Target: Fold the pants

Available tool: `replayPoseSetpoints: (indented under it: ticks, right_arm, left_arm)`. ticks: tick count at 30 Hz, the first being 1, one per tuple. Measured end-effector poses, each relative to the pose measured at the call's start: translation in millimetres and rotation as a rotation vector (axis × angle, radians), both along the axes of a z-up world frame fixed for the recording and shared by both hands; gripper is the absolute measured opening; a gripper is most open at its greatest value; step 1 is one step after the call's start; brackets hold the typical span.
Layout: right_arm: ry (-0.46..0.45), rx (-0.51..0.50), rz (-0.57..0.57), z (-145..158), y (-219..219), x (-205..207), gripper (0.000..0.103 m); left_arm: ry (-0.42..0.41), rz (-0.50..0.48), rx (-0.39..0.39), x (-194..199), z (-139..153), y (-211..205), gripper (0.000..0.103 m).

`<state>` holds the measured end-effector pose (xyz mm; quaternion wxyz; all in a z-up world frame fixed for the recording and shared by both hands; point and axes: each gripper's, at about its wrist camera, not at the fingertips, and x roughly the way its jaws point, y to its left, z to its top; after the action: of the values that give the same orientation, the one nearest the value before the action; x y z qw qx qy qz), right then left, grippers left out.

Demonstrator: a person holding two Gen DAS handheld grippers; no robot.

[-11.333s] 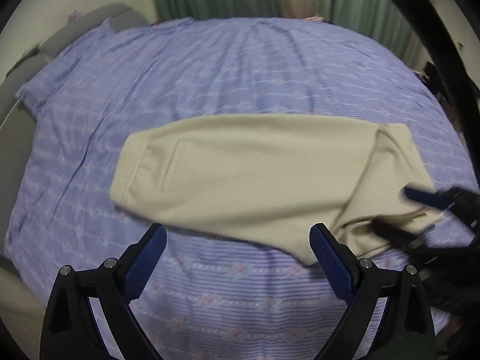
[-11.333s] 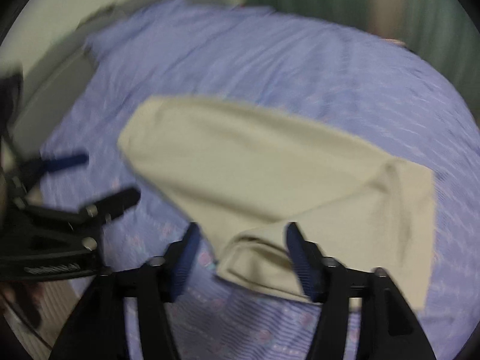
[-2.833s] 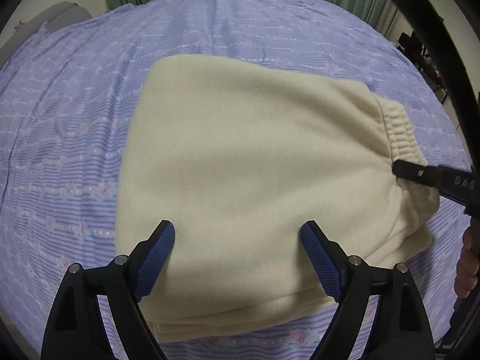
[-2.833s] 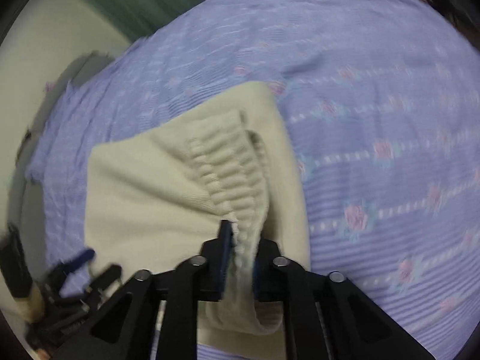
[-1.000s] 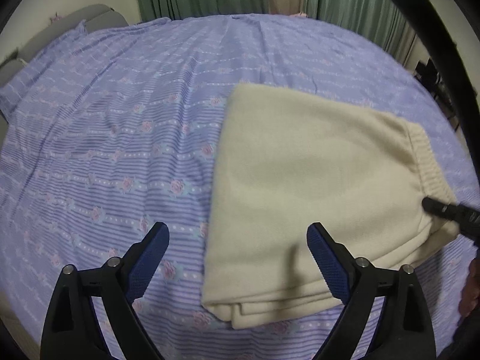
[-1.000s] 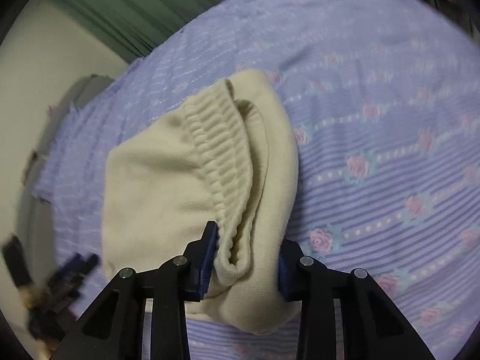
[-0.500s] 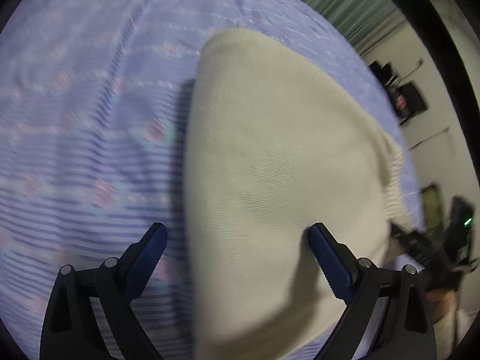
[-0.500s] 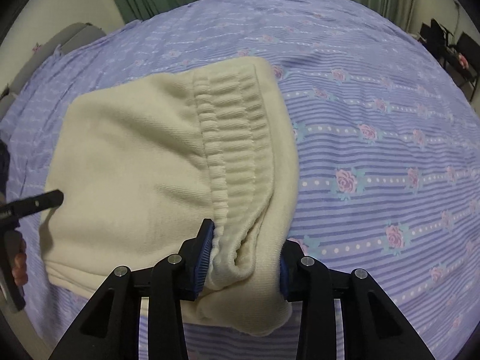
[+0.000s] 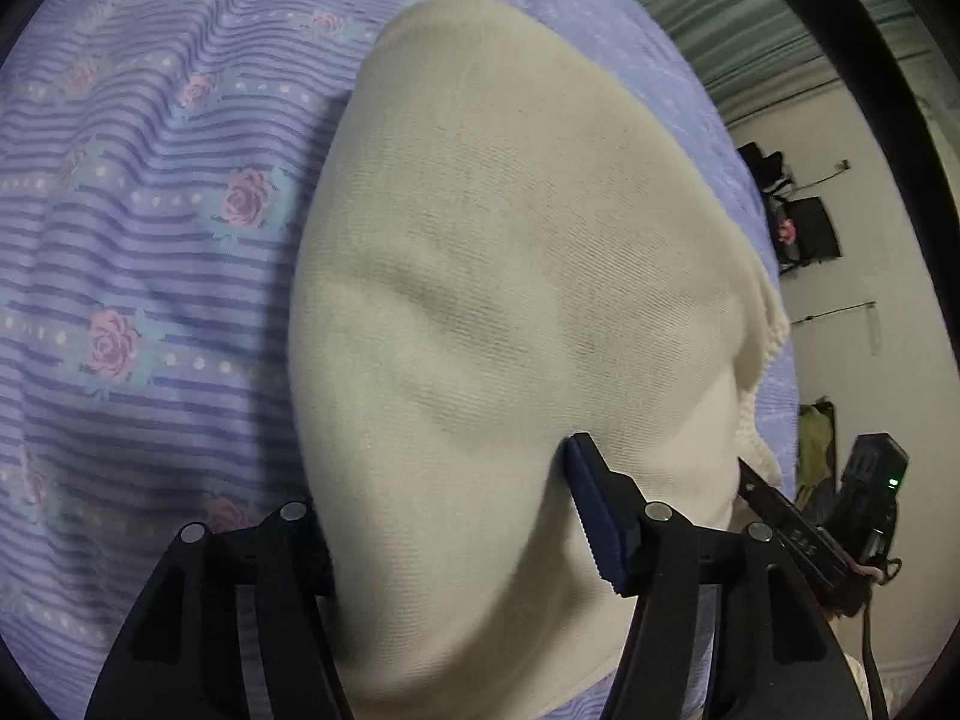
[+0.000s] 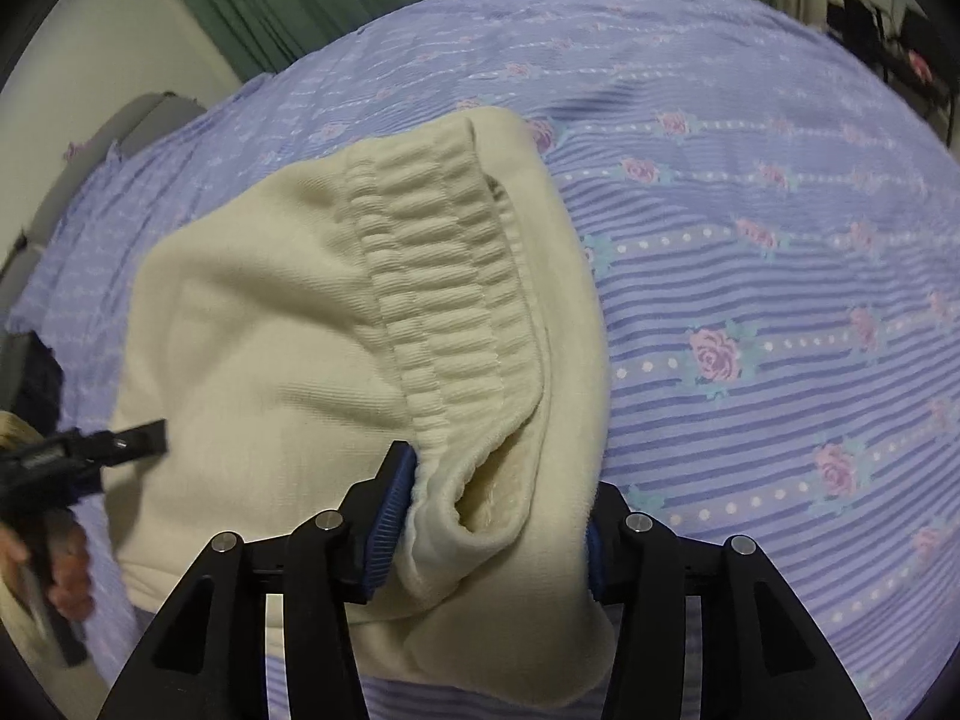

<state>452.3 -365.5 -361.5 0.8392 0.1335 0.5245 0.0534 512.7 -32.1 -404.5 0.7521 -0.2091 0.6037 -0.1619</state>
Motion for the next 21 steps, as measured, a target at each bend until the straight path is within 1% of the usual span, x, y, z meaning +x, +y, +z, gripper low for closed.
replayPoseSetpoints:
  ticks: [1, 2, 3, 4, 7, 9, 10, 11, 14, 15, 17, 21]
  right_arm:
    - [0.004, 0.002, 0.008, 3.5, 1.0, -0.3, 0.041]
    - [0.004, 0.000, 0.015, 7.9, 2.3, -0.9, 0.037]
    - [0.004, -0.006, 0.018, 14.1, 3.4, -2.2, 0.034]
    - [0.001, -0.008, 0.015, 20.6, 4.4, -4.4, 0.033]
    - [-0.040, 0.011, 0.004, 48.7, 9.0, -22.1, 0.031]
    - [-0.056, 0.020, 0.004, 64.3, 13.0, -33.4, 0.030]
    - [-0.065, 0.023, 0.006, 73.8, 14.9, -42.2, 0.030]
    - [-0.071, 0.024, 0.008, 83.1, 17.3, -52.8, 0.030]
    - [-0.091, -0.010, 0.045, 109.9, 28.3, -91.9, 0.030]
    - [-0.092, -0.013, 0.052, 117.1, 31.1, -103.5, 0.030]
    - [-0.086, -0.004, 0.060, 129.8, 36.4, -127.0, 0.030]
    - [-0.089, -0.045, 0.102, 156.8, 55.3, -176.3, 0.030]
  left_arm:
    - [-0.007, 0.003, 0.013, -1.9, 6.1, -1.0, 0.047]
    - [-0.031, 0.001, 0.036, -5.5, 16.4, -4.2, 0.041]
    - [-0.061, -0.007, 0.059, -9.1, 26.9, -9.2, 0.033]
    - [-0.081, -0.009, 0.068, -13.9, 35.9, -8.6, 0.031]
    - [-0.119, -0.008, 0.097, -28.4, 61.5, -12.0, 0.029]
    - [-0.138, -0.022, 0.138, -43.4, 76.5, -16.5, 0.029]
    - [-0.150, -0.033, 0.163, -56.2, 86.2, -19.4, 0.029]
    - [-0.151, -0.037, 0.171, -67.0, 91.4, -20.9, 0.029]
    - [-0.154, -0.047, 0.164, -110.0, 112.1, -14.4, 0.029]
    - [-0.157, -0.054, 0.166, -123.4, 118.8, -5.9, 0.029]
    - [-0.161, -0.066, 0.182, -155.0, 132.6, -2.9, 0.029]
    - [-0.174, -0.095, 0.202, -198.2, 161.4, 5.9, 0.029]
